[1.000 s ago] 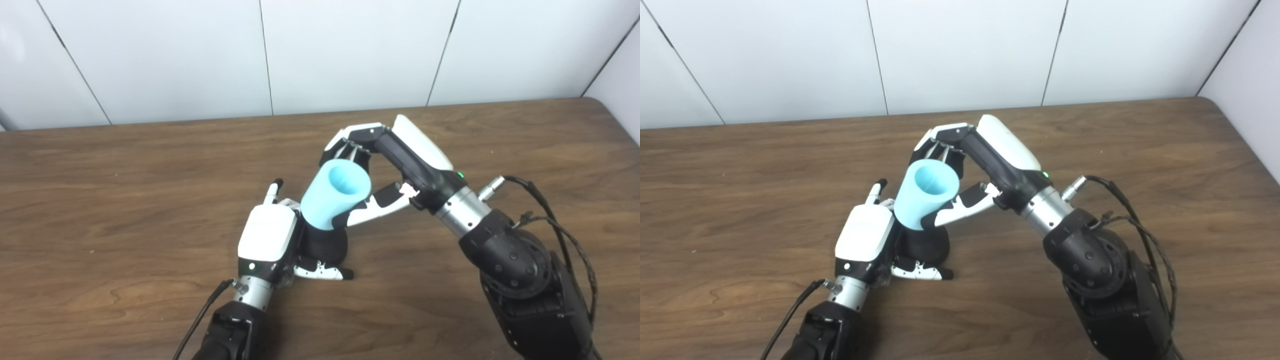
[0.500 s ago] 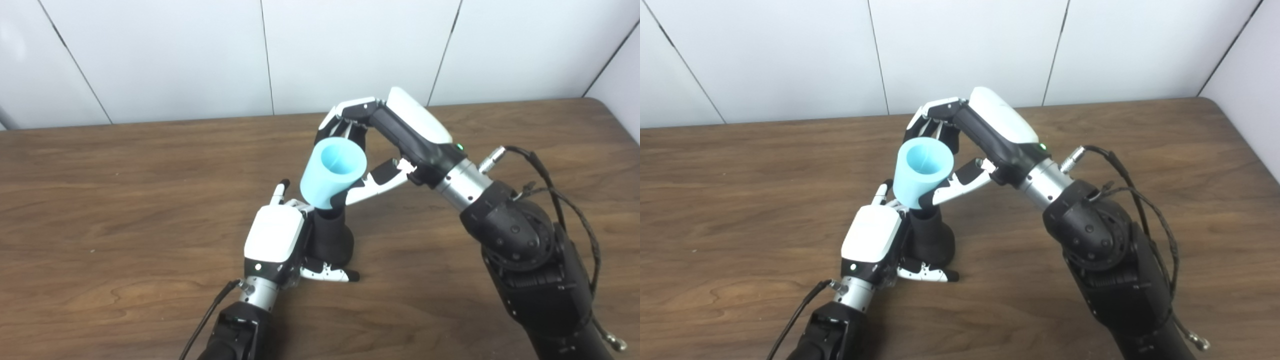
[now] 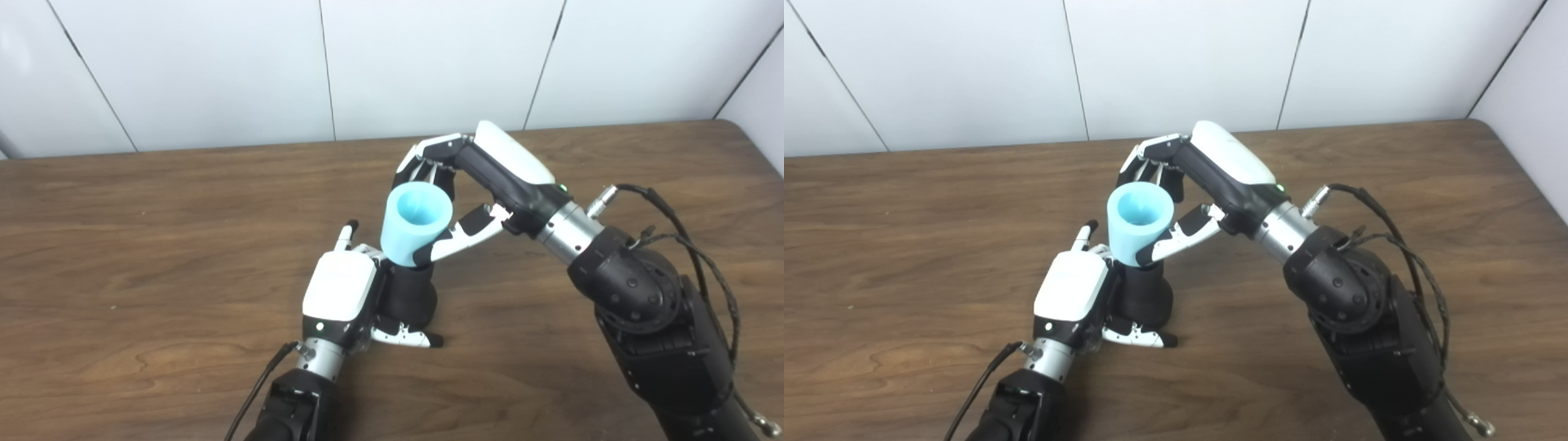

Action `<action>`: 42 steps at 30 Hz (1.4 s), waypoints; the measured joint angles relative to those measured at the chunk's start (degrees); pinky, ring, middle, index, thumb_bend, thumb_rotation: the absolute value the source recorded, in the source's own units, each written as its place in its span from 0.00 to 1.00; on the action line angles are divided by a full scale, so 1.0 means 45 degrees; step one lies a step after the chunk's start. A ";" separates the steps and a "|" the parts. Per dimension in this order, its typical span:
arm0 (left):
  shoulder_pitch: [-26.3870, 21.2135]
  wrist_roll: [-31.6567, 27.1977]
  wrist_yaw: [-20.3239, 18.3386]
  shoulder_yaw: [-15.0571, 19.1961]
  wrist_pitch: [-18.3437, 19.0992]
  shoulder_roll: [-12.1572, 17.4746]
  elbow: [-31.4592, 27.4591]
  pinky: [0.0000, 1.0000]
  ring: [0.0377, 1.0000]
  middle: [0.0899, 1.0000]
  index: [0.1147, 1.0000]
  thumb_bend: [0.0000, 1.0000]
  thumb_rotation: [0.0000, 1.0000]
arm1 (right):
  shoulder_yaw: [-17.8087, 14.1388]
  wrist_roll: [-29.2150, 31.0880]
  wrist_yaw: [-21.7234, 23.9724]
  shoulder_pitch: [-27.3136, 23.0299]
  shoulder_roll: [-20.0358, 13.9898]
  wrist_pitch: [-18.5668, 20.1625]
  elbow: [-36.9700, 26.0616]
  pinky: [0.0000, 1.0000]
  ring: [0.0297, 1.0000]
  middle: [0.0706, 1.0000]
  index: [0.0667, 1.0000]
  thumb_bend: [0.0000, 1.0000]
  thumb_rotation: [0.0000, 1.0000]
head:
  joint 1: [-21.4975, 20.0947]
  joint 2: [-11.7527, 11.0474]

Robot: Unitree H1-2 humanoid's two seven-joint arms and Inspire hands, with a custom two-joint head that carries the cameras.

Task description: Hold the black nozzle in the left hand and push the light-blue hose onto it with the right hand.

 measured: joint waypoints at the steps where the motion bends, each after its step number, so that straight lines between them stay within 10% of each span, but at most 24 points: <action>1: 0.0001 0.0000 -0.0001 0.0000 0.0000 -0.0001 -0.0001 1.00 0.68 0.47 0.40 0.52 0.00 | -0.0010 0.0002 0.0001 0.0000 0.0006 0.0001 -0.0001 0.29 0.33 0.40 0.50 0.52 0.00 | -0.0019 0.0000; 24: -0.0048 -0.0007 -0.0045 -0.0063 0.0015 -0.0017 0.0020 1.00 0.67 0.47 0.40 0.52 0.00 | -0.2146 0.1572 -0.0093 -0.0893 0.1333 0.2313 -0.0591 0.27 0.31 0.39 0.50 0.52 0.00 | 0.0000 0.0000; 42: -0.0059 -0.0044 -0.0065 -0.0059 0.0028 -0.0023 -0.0003 1.00 0.67 0.46 0.41 0.52 0.00 | -0.2094 0.1538 0.0121 0.0839 0.1144 0.2313 -0.0679 0.26 0.31 0.38 0.50 0.52 0.00 | 0.0039 0.0078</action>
